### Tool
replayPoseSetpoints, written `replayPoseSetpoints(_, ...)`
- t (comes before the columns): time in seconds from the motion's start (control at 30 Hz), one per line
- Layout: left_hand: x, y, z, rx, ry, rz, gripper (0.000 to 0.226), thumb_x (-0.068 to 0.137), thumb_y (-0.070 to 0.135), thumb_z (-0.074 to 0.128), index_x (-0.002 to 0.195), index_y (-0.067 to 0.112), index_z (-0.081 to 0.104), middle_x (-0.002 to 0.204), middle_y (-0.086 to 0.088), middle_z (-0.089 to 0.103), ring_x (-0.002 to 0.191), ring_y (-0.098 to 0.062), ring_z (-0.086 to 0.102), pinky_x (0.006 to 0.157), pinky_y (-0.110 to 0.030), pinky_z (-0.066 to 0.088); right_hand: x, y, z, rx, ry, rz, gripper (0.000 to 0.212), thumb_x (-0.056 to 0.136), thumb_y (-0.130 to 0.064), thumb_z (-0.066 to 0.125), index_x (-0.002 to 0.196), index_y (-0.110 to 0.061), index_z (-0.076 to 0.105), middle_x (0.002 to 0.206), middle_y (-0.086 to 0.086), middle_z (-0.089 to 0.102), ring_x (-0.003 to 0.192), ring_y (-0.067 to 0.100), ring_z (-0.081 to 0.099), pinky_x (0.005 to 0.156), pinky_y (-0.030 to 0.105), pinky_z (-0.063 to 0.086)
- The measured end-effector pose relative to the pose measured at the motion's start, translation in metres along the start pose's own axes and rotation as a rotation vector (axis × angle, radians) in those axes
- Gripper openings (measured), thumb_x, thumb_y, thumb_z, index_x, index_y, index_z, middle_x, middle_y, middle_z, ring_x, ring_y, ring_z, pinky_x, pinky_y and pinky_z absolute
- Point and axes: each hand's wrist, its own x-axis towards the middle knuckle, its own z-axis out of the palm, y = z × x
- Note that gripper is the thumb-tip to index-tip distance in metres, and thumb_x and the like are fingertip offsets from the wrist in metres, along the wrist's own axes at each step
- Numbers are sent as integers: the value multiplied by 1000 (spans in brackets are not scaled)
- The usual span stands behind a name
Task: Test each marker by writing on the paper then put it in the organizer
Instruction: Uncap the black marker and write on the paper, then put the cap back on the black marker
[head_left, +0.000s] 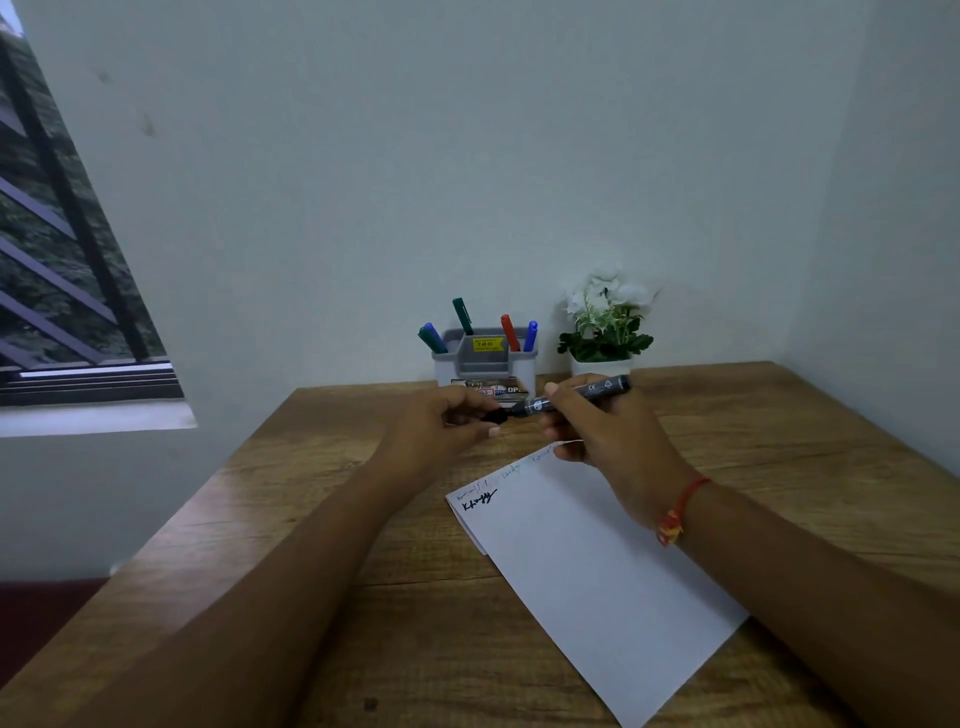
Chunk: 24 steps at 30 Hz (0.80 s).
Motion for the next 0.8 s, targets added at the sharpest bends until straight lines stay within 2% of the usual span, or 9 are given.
replayPoseSetpoints(0.23,-2,8,3,20,-50,4,23,80,18,75,98,30,70,99,9,68,93,-4,61,80,-20,49,3,5,-2,-33,-33,8,17,95,-26,69,90,-10,72,74,8,74,70,15,69,58,27,55)
replayPoseSetpoints(0.33,-3,8,3,31,-67,-9,21,82,20,73,100,31,69,95,13,69,89,-3,62,72,-14,48,3,5,-4,-29,-39,2,18,95,-25,69,89,-8,72,74,9,73,68,15,68,56,25,54)
replayPoseSetpoints(0.57,-5,6,4,-29,-88,-28,19,84,15,71,101,25,70,92,6,73,84,-6,68,75,-17,54,4,6,-6,-18,-85,16,18,94,-22,69,92,-5,72,74,9,74,66,12,68,56,22,54)
replayPoseSetpoints(0.63,-6,7,5,-92,-94,-50,19,84,11,70,96,25,70,88,2,73,82,-10,69,77,-21,56,5,6,-7,-38,-113,-4,17,95,-21,68,92,-5,72,74,8,73,66,12,67,58,22,53)
replayPoseSetpoints(0.8,-7,12,2,-272,-93,-83,18,82,2,69,93,16,72,85,-8,74,73,-11,69,70,-19,55,4,2,-11,-58,-193,-77,16,98,-18,64,95,-5,72,76,8,73,70,12,68,61,20,55)
